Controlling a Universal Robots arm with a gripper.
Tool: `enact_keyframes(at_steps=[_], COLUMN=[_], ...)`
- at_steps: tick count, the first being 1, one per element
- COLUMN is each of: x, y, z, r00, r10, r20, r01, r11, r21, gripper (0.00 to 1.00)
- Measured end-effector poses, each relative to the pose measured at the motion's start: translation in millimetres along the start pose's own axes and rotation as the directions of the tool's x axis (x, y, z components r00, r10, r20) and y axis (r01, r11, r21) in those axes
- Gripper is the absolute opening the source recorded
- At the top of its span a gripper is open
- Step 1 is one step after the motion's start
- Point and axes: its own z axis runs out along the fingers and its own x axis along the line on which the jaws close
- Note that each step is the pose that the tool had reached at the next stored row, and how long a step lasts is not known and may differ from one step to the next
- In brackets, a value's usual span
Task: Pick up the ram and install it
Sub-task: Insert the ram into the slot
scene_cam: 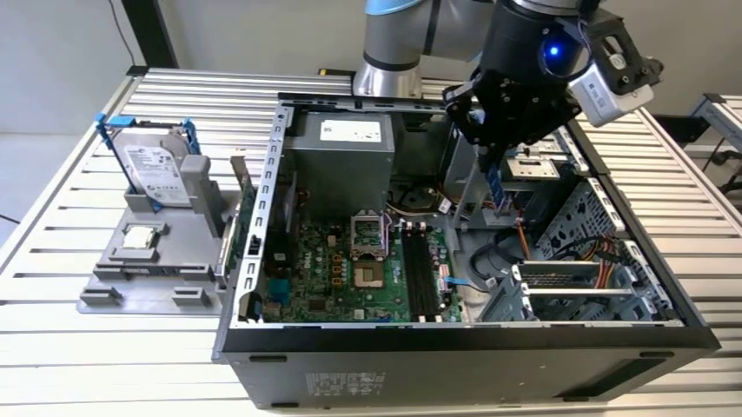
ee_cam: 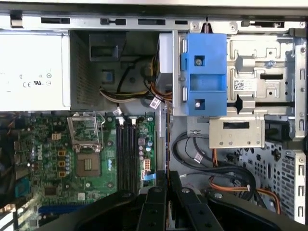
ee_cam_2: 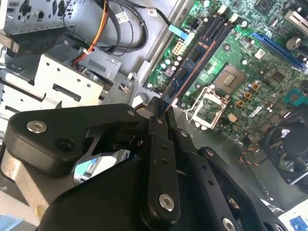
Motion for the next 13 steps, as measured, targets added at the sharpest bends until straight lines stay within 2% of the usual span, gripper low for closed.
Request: enact_keyframes(at_steps=[2,8,13], x=[0.5,10.8,15.2], y=[-0.1,-1.4,-1.9], z=[3.5,13.7,22.6], r00=[1.0,1.0,1.0], r10=[0.0,0.0,0.0], r20=[0.0001,-0.001,-0.002], r01=[0.0,0.0,0.0], r11=[1.0,1.0,1.0], r21=[-0.0002,0.0001,0.0], gripper=[0.0,0.0,0.0])
